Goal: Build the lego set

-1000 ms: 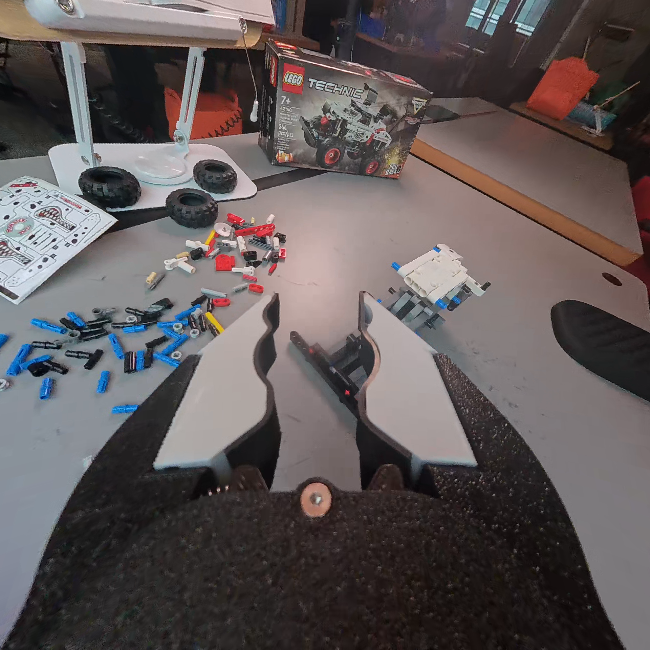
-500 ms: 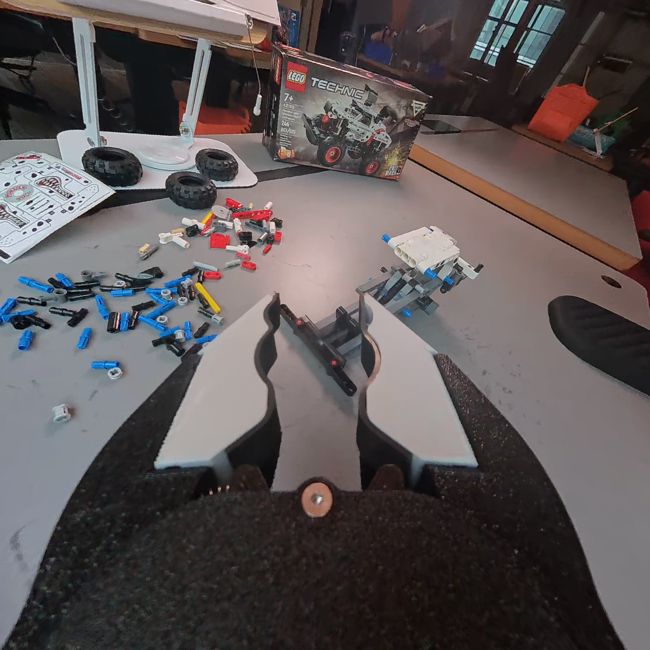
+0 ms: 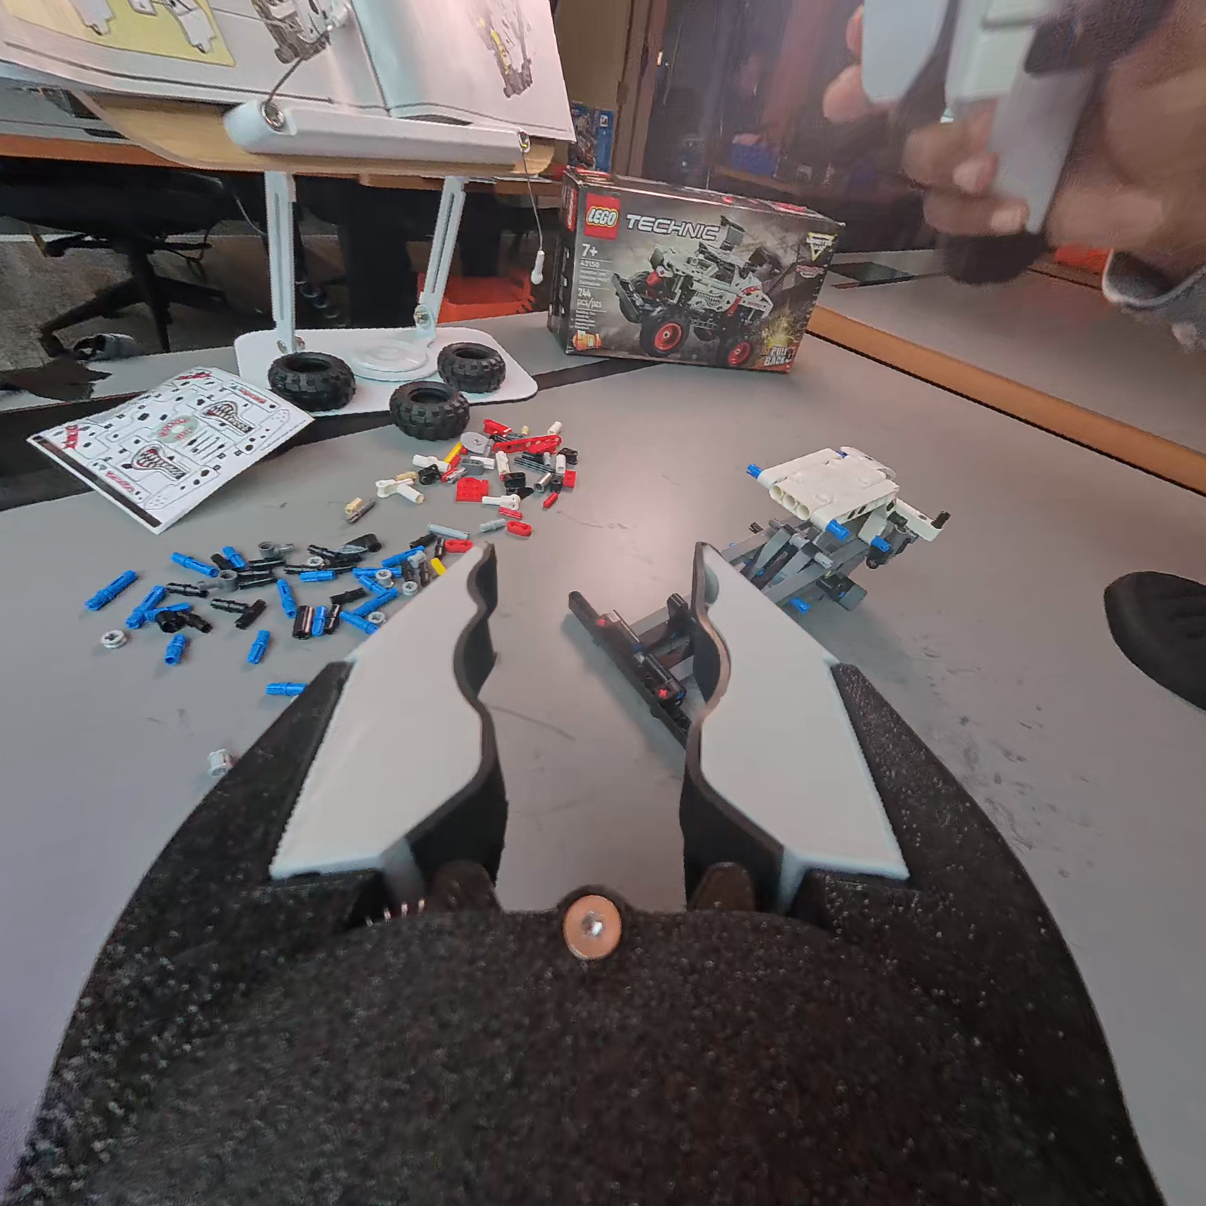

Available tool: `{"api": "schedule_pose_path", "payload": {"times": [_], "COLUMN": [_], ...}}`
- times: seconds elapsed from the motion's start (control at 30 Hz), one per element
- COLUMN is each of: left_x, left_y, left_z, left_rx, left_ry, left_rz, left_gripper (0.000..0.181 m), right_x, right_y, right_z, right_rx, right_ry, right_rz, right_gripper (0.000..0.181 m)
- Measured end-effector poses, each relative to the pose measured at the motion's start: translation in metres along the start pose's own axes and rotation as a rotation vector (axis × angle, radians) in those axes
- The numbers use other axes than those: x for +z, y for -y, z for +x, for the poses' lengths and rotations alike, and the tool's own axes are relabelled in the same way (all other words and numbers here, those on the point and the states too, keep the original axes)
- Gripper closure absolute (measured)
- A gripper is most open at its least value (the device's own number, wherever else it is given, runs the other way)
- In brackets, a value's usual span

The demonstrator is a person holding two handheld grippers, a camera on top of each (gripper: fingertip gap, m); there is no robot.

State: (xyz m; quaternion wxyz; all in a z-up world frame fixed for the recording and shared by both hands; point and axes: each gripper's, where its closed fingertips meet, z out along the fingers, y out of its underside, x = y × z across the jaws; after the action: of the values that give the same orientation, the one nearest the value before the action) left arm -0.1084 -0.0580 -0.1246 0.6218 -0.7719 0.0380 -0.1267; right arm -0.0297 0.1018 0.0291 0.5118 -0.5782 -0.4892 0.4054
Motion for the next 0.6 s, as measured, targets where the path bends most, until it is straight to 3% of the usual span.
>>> {"api": "schedule_pose_path", "payload": {"times": [0.27,0.37,0.43,0.6], "left_x": [-0.006,-0.014,-0.029,-0.109], "left_y": [0.002,0.01,0.029,0.08], "left_z": [-0.018,-0.025,-0.036,-0.108], "left_rx": [0.01,0.027,0.061,0.115], "left_ry": [0.07,0.092,0.136,0.337], "left_rz": [0.004,0.016,0.04,-0.023], "left_gripper": [0.119,0.125,0.126,0.125], "right_x": [-0.061,-0.075,-0.083,-0.103], "right_y": [-0.104,-0.113,-0.111,-0.1], "right_z": [-0.037,-0.037,-0.033,-0.014], "right_rx": [0.026,0.051,0.051,0.047], "right_ry": [0.006,-0.025,-0.039,-0.061], "right_rz": [-0.011,0.063,0.101,0.129], "right_gripper": [0.099,0.102,0.106,0.11]}}
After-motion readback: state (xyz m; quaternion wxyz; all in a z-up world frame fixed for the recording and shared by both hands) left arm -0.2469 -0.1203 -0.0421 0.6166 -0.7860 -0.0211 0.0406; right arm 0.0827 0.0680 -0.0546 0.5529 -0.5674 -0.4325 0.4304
